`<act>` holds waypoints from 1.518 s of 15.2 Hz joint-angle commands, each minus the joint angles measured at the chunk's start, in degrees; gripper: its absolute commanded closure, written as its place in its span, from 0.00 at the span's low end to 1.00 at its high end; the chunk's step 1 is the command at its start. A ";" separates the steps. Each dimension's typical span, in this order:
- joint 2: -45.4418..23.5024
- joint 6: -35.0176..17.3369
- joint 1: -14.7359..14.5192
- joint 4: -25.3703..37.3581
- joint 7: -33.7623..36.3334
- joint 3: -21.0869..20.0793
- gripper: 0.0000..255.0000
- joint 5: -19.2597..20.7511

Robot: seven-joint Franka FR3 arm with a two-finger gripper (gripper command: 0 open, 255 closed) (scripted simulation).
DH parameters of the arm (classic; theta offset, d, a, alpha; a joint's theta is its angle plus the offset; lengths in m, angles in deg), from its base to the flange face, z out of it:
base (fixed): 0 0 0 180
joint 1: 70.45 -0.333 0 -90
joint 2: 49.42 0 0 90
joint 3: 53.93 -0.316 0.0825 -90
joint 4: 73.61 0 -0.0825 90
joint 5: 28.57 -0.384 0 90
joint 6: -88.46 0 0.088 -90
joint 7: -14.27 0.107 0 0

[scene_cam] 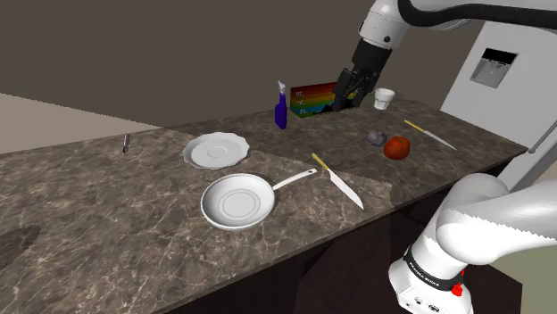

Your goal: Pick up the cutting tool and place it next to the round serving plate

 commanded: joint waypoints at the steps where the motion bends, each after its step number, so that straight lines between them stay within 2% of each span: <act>1: 0.00 0.00 0.00 0.00 0.00 0.00 0.00 0.00; 12: -8.06 -15.98 3.86 -13.01 1.34 1.02 0.00 3.16; 23: -23.93 -33.92 8.14 -20.01 3.45 2.83 0.00 6.78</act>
